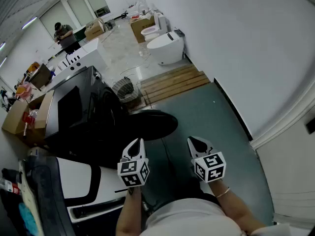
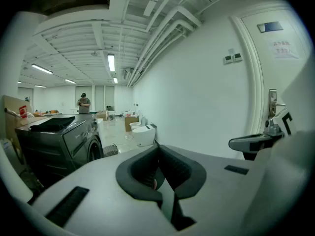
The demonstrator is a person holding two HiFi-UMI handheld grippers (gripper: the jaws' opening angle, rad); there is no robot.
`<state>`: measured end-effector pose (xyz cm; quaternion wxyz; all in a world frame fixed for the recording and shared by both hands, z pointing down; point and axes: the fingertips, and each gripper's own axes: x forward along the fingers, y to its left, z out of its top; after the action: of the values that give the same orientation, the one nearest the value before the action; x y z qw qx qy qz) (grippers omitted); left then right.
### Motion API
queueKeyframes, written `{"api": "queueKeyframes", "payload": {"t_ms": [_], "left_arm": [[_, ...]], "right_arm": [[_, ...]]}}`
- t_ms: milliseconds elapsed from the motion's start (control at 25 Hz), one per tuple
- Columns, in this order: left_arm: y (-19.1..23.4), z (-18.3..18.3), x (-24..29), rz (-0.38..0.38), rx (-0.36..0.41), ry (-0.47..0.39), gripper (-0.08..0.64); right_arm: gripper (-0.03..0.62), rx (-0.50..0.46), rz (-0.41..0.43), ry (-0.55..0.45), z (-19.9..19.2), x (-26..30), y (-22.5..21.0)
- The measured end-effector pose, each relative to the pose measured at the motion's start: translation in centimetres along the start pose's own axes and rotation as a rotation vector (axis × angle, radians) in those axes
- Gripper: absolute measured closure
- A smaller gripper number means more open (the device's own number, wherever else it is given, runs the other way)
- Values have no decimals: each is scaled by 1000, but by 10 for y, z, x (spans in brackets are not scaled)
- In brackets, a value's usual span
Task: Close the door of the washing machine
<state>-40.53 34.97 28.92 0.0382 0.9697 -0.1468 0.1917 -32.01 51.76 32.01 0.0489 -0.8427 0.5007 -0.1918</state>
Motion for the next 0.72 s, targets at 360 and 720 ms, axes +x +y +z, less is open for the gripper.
{"api": "queueKeyframes", "payload": {"t_ms": [360, 720], "left_arm": [[-21, -6, 16, -5, -11, 16, 538], [-29, 3, 31, 11, 304, 55, 538]], "right_arm": [[588, -8, 13, 7, -2, -7, -24], [584, -105, 27, 18, 4, -6, -32]]}}
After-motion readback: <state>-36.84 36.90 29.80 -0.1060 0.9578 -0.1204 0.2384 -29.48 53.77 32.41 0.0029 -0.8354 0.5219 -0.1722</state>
